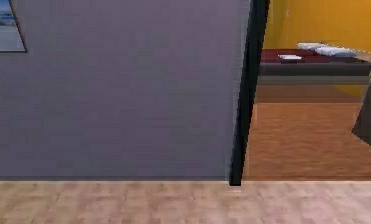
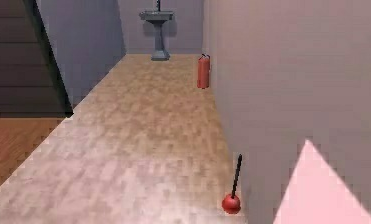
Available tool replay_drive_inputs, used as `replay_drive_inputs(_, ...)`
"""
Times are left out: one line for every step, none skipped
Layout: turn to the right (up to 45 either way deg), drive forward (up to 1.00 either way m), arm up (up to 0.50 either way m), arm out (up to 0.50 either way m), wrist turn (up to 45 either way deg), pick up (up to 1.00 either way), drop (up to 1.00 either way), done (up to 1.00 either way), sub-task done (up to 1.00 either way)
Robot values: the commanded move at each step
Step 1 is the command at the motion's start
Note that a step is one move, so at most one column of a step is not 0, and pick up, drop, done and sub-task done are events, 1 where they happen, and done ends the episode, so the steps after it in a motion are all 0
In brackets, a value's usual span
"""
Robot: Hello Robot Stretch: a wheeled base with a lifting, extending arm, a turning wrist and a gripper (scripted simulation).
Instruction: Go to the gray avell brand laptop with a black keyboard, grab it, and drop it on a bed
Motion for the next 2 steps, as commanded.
replay_drive_inputs(-45.0,0.00,0.00,0.00,0.0,0.00,0.00,0.00,0.00)
replay_drive_inputs(-39.0,0.00,0.00,0.00,0.0,0.00,0.00,0.00,0.00)
